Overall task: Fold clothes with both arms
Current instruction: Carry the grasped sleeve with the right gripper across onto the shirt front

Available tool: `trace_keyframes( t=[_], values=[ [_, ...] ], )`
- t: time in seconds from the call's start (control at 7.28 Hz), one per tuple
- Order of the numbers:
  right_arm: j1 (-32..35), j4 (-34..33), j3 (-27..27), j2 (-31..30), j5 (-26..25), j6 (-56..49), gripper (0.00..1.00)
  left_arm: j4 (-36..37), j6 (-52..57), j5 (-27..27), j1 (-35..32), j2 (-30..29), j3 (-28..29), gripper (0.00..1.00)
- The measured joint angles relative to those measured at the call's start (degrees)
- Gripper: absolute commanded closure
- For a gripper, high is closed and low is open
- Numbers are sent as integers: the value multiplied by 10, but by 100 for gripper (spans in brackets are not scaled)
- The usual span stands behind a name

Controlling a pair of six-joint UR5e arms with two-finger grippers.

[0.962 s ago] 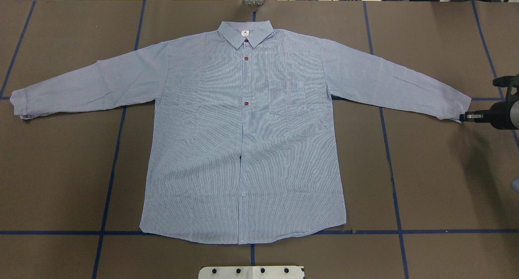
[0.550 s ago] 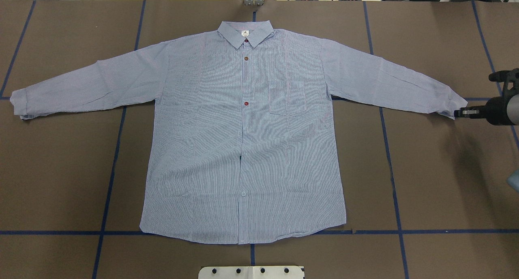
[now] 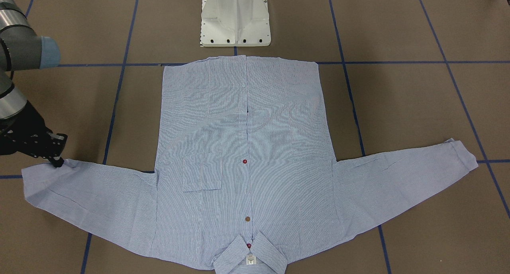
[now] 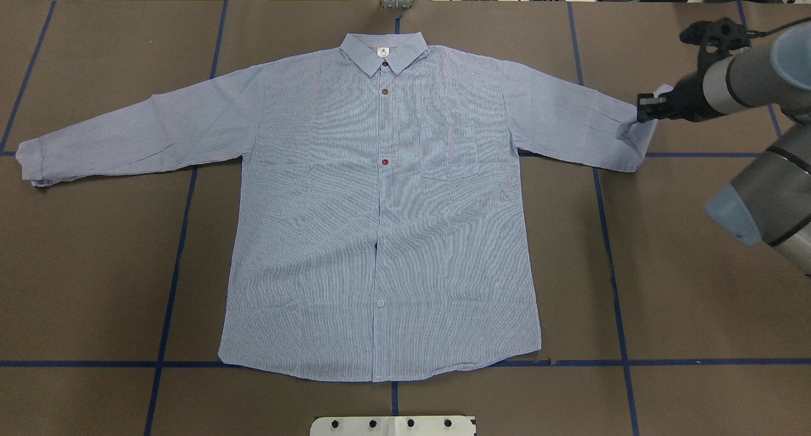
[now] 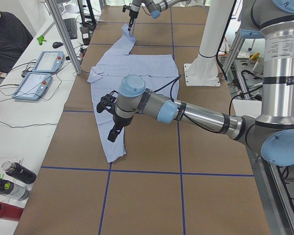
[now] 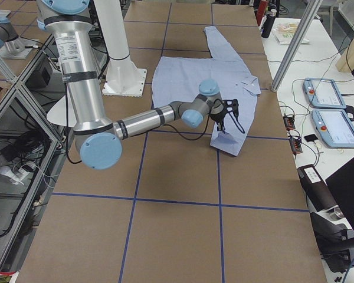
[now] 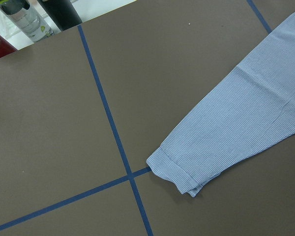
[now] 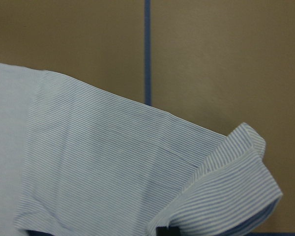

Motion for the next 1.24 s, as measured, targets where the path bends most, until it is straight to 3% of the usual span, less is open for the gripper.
trace_keyframes(
  t=[0.27, 0.82, 1.24],
  values=[
    [-63, -125, -27, 159, -64, 70, 100, 1, -1, -8, 0, 0, 1, 0],
    [-182, -156, -239, 435, -230, 145, 100, 1, 0, -9, 0, 0, 5, 0],
    [-252, -153, -322, 510, -303, 150, 96, 3, -1, -9, 0, 0, 6, 0]
  ],
)
